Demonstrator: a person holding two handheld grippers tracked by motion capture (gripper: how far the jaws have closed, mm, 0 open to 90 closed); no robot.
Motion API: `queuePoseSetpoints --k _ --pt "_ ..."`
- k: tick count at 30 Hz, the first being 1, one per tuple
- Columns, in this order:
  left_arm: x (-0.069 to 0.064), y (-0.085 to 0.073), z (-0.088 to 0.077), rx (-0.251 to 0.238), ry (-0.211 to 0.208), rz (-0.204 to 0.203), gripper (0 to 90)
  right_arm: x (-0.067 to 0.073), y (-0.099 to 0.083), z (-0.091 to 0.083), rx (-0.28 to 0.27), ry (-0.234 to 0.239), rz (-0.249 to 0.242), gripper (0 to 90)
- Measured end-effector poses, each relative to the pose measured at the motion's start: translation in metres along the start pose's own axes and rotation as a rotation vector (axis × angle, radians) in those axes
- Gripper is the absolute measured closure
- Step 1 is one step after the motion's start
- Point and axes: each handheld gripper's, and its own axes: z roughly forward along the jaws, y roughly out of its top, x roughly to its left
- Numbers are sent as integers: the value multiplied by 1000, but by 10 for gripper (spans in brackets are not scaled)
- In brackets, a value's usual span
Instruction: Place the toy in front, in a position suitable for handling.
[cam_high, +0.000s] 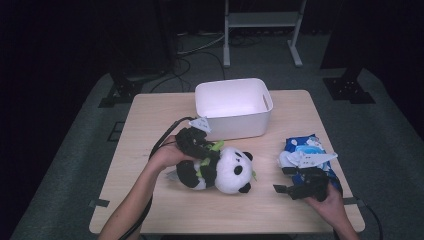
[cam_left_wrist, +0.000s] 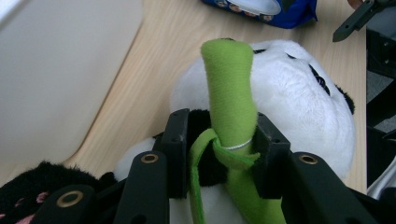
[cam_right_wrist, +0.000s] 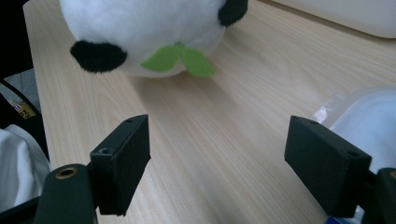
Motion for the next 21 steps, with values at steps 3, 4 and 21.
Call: queuePoseSetpoints --k 3,4,21 --pt "-2 0 8 -7 -8 -2 626 0 0 -1 -3 -1 1 210" --pt "-2 -1 11 -7 -15 -1 625 0 0 -1 -4 -2 1 210" --pt "-8 -15 28 -13 -49 -16 544 1 -1 0 1 -11 3 209"
